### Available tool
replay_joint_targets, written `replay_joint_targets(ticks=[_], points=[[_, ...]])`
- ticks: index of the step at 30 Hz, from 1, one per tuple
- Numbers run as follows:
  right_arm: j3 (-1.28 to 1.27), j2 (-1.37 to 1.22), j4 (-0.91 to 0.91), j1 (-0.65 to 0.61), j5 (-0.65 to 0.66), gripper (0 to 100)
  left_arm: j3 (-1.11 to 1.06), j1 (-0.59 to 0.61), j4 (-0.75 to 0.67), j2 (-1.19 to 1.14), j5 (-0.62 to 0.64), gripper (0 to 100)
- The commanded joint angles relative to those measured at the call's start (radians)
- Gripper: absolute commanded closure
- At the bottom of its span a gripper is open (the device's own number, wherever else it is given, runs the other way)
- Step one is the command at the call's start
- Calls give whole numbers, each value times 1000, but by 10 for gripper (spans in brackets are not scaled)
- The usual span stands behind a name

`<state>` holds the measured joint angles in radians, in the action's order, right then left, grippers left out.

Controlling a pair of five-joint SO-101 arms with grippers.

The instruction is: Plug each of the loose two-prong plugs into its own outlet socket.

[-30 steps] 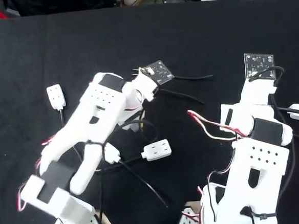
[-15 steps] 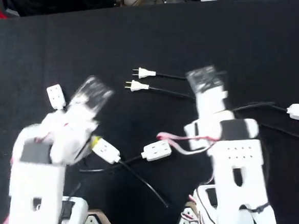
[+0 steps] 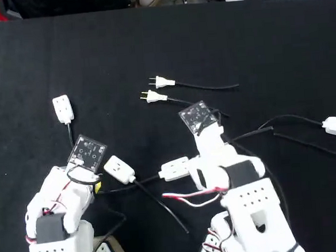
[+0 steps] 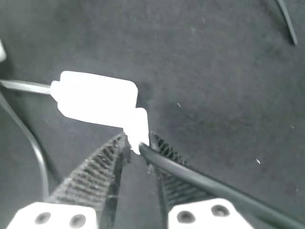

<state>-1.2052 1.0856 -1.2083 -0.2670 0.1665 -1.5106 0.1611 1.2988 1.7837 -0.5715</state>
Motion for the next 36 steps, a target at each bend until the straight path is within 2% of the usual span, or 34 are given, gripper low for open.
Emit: replay_joint_targets(ticks=[1,11,23,26,36], points=[[-8,28,25,-23,-57,987,-24,8,2,37,5,780],[-62,27,114,-66,-195,987,-28,7,-2,37,3,780],[-62,25,97,-60,-196,987,-28,7,0,37,3,780],[-44,21,74,-14,-192,987,-28,7,0,37,3,780],[22,-228,89,-25,-157,987,-28,7,0,37,3,779]])
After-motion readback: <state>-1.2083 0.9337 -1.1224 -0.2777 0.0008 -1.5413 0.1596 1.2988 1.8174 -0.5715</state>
